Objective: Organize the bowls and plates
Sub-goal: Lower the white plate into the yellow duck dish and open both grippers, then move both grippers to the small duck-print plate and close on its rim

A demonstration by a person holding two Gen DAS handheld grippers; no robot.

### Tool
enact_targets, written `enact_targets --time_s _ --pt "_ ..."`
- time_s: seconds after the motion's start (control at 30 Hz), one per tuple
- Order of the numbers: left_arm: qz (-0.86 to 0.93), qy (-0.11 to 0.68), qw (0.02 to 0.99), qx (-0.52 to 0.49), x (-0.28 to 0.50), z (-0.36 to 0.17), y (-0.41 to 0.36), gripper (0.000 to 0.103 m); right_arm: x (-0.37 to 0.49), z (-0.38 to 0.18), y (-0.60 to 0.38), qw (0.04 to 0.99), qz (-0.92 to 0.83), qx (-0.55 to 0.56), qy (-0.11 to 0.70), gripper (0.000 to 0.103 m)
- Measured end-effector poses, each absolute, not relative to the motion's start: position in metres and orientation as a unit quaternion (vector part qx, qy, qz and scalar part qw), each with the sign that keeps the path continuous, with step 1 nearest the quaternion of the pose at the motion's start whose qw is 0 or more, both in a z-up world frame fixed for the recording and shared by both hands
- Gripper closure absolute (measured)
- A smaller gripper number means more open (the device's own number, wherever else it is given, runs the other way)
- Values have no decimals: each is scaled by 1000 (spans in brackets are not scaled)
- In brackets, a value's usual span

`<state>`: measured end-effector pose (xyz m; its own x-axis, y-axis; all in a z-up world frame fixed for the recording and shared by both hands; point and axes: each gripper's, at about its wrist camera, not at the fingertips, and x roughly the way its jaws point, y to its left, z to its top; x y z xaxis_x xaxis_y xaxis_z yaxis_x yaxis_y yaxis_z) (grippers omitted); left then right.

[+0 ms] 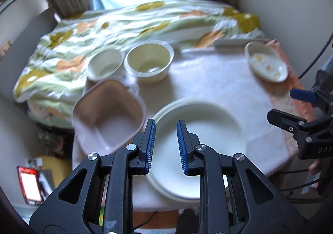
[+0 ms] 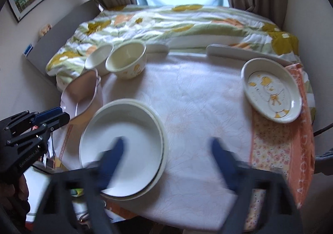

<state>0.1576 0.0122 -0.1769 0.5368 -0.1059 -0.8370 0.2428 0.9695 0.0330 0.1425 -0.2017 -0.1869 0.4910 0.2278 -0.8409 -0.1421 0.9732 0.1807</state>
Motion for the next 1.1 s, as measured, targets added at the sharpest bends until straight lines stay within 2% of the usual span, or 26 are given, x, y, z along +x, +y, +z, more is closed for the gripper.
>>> enact_targets --time_s 0.03,0.1,0.13,0.17,0.2,0.33,0.43,0.6,0.77,0.83,0.97,1.03,1.1 --pt "-114 471 873 65 163 -173 9 80 140 -182 -210 868 96 50 484 1" --pt "-144 466 871 49 178 -164 1 62 135 -172 -227 878 72 63 469 1" --pt "-157 461 872 45 183 -161 -5 29 132 -166 -234 884 60 67 460 1" --pt "-171 451 875 44 186 -157 -11 5 129 -161 -243 890 44 69 448 1" --pt "-180 440 879 43 188 -154 -15 2 125 -157 -252 896 28 70 437 1" --pt "-248 427 867 64 210 -147 -58 1 112 -148 -281 902 -30 67 426 1" --pt "-306 441 842 60 233 -147 -93 1 110 -148 -302 883 -72 70 459 1" --pt "-380 456 804 45 272 -151 -148 1 109 -152 -344 874 -125 144 447 1" --pt "-397 486 776 57 328 -182 -206 4 138 -183 -383 855 -111 227 453 1" --pt "-402 507 759 67 348 -204 -229 12 148 -197 -397 848 -107 266 445 8" --pt "-388 545 737 94 377 -250 -261 38 178 -235 -418 826 -115 316 452 27" --pt "-385 560 727 95 388 -269 -272 42 189 -249 -425 820 -117 323 458 40" --pt "-386 570 720 93 395 -281 -279 46 198 -261 -432 814 -120 331 461 48"
